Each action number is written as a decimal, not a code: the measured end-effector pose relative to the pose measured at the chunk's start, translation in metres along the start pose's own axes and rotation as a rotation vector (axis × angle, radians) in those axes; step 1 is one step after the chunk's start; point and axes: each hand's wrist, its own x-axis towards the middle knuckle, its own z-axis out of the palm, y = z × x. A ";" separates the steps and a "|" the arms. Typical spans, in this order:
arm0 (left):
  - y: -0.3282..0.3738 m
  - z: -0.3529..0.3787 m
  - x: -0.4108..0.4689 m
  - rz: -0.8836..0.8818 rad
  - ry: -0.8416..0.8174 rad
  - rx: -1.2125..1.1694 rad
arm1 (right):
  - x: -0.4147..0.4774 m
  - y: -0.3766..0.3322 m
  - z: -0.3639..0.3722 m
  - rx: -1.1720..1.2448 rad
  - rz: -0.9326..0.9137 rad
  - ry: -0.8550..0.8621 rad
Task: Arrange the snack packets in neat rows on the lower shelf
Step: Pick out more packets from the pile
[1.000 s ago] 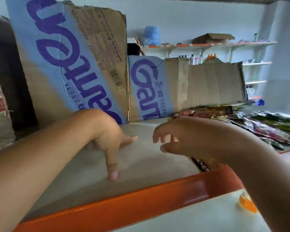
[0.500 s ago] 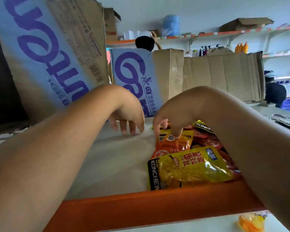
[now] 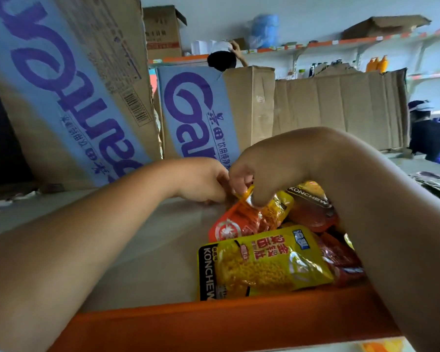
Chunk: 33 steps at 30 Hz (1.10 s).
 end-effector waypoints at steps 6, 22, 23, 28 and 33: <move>-0.011 -0.004 0.007 0.023 0.141 -0.255 | -0.004 0.015 -0.004 0.256 -0.027 0.207; -0.036 -0.049 -0.037 -0.055 -0.497 -0.125 | -0.006 0.025 0.000 0.034 0.394 0.124; -0.035 -0.046 -0.035 -0.071 -0.509 -0.108 | -0.006 0.023 0.001 0.053 0.406 0.108; -0.027 -0.036 -0.021 -0.223 -0.190 0.028 | -0.005 0.012 0.000 -0.022 0.388 -0.012; -0.015 -0.020 -0.013 -0.357 -0.136 0.112 | -0.004 0.001 0.002 -0.023 0.253 0.147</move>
